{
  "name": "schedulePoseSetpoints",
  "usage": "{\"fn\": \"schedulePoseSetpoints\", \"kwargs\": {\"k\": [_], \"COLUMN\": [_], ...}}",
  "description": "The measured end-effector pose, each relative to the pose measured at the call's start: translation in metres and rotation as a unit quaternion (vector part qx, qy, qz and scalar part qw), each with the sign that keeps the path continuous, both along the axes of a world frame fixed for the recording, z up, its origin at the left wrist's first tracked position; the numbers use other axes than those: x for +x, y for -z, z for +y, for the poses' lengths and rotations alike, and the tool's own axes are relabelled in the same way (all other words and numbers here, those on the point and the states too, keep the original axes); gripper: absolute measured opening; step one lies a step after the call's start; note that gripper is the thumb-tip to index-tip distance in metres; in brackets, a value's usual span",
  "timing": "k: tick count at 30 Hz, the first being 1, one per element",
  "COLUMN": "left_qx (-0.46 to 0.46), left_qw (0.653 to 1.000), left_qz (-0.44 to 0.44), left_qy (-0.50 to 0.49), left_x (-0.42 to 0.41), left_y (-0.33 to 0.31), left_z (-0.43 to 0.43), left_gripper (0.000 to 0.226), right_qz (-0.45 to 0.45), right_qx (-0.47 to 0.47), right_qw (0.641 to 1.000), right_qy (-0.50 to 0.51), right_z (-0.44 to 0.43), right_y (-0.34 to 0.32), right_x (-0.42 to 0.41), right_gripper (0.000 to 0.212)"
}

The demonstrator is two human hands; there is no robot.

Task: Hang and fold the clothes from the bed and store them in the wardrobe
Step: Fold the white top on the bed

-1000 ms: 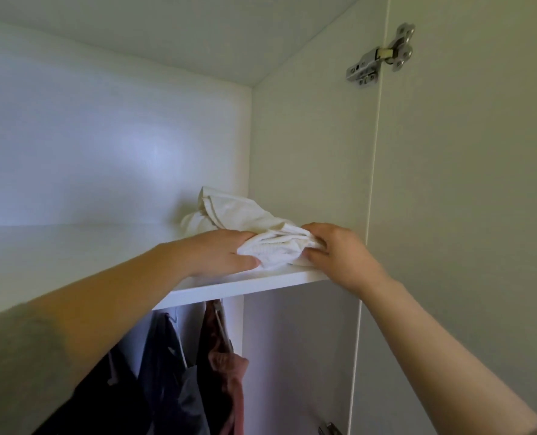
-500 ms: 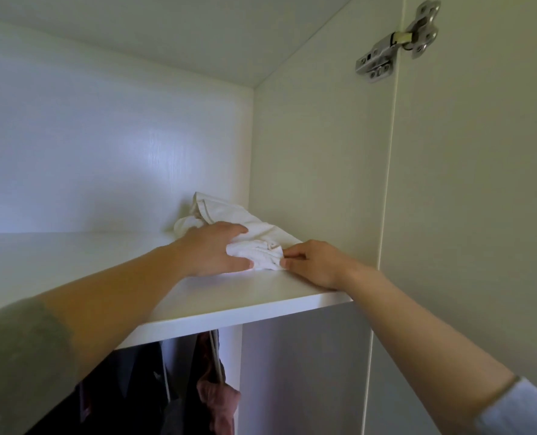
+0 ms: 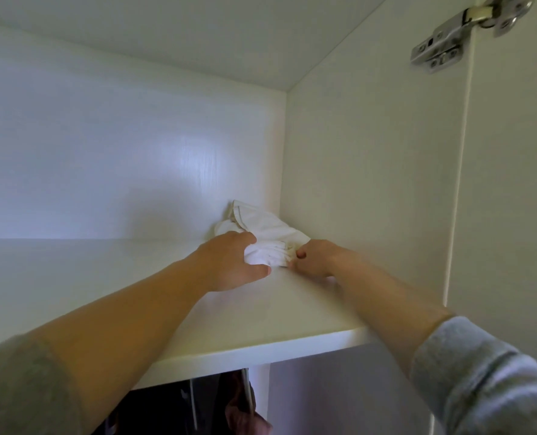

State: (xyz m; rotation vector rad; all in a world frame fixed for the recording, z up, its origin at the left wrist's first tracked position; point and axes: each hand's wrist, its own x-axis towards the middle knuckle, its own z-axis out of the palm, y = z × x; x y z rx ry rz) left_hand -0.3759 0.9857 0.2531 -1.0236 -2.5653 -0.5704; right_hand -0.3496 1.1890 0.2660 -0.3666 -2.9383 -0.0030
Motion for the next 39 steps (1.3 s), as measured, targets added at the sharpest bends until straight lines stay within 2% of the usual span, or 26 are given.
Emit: {"fn": "schedulePoseSetpoints", "kwargs": {"k": [4,6,9,13,16,20,24,27,30,35,39], "left_qx": [0.006,0.012,0.029,0.071,0.164,0.291,0.424,0.484,0.521,0.554,0.536], "left_qw": [1.000,1.000,0.999,0.997,0.984,0.949,0.886,0.849,0.827,0.819,0.838], "left_qz": [-0.006,-0.014,-0.029,-0.030,-0.048,-0.047,-0.091,-0.115,-0.113,-0.058,-0.036], "left_qy": [-0.004,-0.009,-0.010,0.011,0.054,0.106,0.163,0.179,0.178,0.137,0.095], "left_x": [-0.004,-0.005,-0.005,0.009,0.036,0.085,0.127,0.149,0.168,0.198,0.218], "left_y": [0.000,0.001,0.001,-0.005,-0.014,-0.003,0.017,0.027,0.037,0.051,0.058], "left_z": [0.000,-0.001,-0.003,-0.009,-0.019,-0.042,-0.067,-0.086,-0.102,-0.124,-0.131], "left_gripper": [0.070,0.073,0.074,0.063,0.058,0.052,0.038,0.030,0.025,0.019,0.021], "right_qz": [-0.016,-0.005,0.108,0.274,0.364,0.448,0.481,0.513,0.501,0.475,0.442], "right_qx": [-0.012,-0.054,-0.161,-0.211,-0.352,-0.471,-0.536,-0.564,-0.563,-0.549,-0.552], "right_qw": [1.000,0.998,0.980,0.937,0.859,0.753,0.677,0.624,0.625,0.643,0.645], "right_qy": [0.000,-0.015,-0.051,-0.034,-0.072,-0.102,-0.150,-0.170,-0.203,-0.246,-0.289], "right_z": [0.004,0.007,0.009,0.003,-0.020,-0.063,-0.104,-0.134,-0.156,-0.170,-0.167], "right_y": [0.004,0.007,0.004,-0.003,0.000,0.009,0.019,0.028,0.043,0.061,0.069], "right_x": [-0.008,-0.004,0.017,0.067,0.112,0.161,0.194,0.213,0.227,0.238,0.233], "right_gripper": [0.025,0.046,0.056,0.040,0.010,0.012,0.013,0.013,0.014,0.016,0.015]}}
